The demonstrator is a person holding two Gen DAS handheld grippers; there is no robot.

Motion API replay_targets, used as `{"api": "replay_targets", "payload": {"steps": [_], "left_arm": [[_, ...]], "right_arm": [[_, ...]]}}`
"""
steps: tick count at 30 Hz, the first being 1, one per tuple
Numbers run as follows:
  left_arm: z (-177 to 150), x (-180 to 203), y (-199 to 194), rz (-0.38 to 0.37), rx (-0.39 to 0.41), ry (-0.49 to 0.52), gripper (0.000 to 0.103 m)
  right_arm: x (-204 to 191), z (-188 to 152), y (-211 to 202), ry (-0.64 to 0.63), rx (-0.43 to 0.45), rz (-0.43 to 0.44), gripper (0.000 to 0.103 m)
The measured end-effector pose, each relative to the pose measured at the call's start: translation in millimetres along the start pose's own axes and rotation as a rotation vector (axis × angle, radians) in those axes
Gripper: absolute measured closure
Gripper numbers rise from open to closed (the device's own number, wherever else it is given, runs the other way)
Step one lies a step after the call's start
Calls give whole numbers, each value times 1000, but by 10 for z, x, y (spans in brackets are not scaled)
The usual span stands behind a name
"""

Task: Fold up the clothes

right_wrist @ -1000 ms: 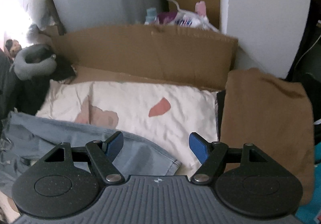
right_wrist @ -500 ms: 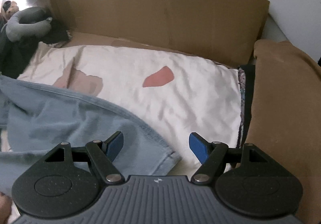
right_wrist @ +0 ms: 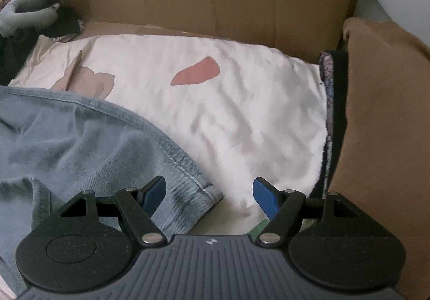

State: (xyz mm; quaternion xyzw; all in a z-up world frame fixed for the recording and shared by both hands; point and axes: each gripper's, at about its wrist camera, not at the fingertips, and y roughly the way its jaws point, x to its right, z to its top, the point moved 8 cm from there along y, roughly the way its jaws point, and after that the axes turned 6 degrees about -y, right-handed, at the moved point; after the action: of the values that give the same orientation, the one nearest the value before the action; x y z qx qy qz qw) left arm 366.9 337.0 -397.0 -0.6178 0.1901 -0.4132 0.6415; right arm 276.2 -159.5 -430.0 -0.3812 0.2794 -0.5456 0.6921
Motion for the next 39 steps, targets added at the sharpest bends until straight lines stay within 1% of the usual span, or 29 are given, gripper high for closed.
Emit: {"api": "replay_targets", "payload": {"steps": [3,6,9,12,14,15,16,17,19,20,21,22,24,25,26,27,28,29,32,34,39], "left_arm": [[-7,6,125,34,-8,-2,36],[10,6,233,65,-21,-19,36],[26,-4,327,116,-36,-41,43],[26,14,383,166,-38,-50,45],[7,31,392,212,-28,-38,52],[-5,33,389,242,-21,-28,61],[-13,39,380,258,-16,-21,65],[-21,47,371,271,-11,-14,66],[-31,56,351,289,-3,-4,73],[-32,45,335,287,-1,-11,75],[-30,35,320,281,-1,-15,80],[-27,24,305,274,-1,-18,82],[-18,-7,269,247,-6,-27,85],[-16,-12,247,232,-4,-30,87],[-16,-16,224,217,-3,-32,88],[-16,-19,201,202,-1,-35,89],[-15,-22,178,187,1,-37,91],[-15,-25,154,173,3,-39,92],[-5,-6,63,126,14,-35,93],[15,11,3,95,20,-37,94],[83,43,-123,-2,48,-47,94]], "right_arm": [[-24,9,61,-22,-8,-6,26],[-58,-5,143,-59,-37,6,26],[-65,-29,219,-85,-61,12,27],[-64,-49,264,-92,-66,20,27],[-71,-64,282,-102,-66,22,27],[-76,-68,287,-109,-65,24,27],[-82,-72,292,-116,-64,26,27],[-85,-70,300,-122,-63,28,27],[-92,-73,304,-128,-63,34,28],[-101,-70,299,-140,-64,36,35],[-126,-58,291,-150,-68,50,39],[-152,-47,283,-160,-72,64,44],[-186,-27,272,-193,-78,67,46],[-180,-23,280,-189,-84,78,49],[-174,-19,288,-184,-90,89,56],[-151,-15,297,-177,-99,88,60],[-127,-11,305,-170,-108,87,74],[-104,-7,314,-163,-116,86,79],[-75,74,252,-119,-127,75,84],[-119,153,158,-174,-106,36,85],[-96,417,-69,-223,-60,-45,86]]}}
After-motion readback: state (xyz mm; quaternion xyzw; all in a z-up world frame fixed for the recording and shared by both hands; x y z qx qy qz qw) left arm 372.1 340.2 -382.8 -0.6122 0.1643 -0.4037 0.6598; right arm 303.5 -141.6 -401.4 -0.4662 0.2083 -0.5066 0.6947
